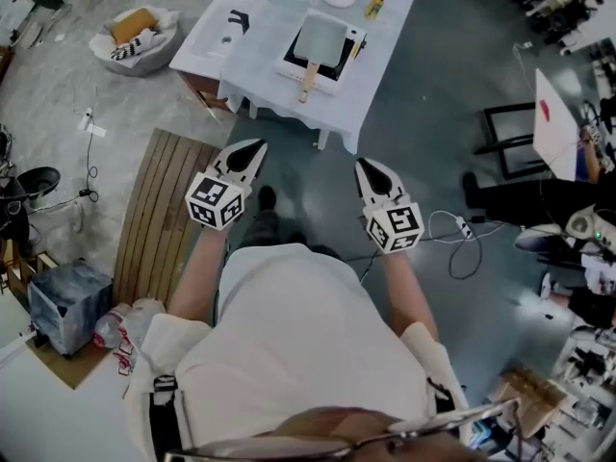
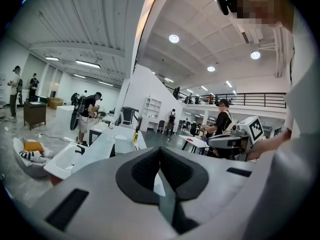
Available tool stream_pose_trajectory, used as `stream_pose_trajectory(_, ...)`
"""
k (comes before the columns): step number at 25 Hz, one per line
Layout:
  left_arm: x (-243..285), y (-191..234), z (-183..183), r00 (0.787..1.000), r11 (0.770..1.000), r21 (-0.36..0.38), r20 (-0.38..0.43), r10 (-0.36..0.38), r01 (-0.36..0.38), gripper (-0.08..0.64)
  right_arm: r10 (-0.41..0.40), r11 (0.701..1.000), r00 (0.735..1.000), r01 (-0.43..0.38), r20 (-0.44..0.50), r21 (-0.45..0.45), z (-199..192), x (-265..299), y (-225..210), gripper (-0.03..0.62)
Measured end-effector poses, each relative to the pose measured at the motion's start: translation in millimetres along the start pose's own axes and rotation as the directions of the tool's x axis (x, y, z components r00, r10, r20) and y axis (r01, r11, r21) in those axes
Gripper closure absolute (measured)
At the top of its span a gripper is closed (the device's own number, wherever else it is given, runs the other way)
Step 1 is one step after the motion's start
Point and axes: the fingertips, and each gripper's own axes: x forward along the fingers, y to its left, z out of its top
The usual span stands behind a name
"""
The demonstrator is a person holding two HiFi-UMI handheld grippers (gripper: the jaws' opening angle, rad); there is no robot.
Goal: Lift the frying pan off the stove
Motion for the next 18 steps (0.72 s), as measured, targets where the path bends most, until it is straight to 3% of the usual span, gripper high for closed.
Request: stream_pose_trajectory(18, 72, 93, 21, 0.991, 0.993, -0.017, -0.067, -0.118, 0.117, 0.529, -0.107, 0.993, 0.994, 0.108, -0.033, 0.037, 28, 94, -29, 0.557)
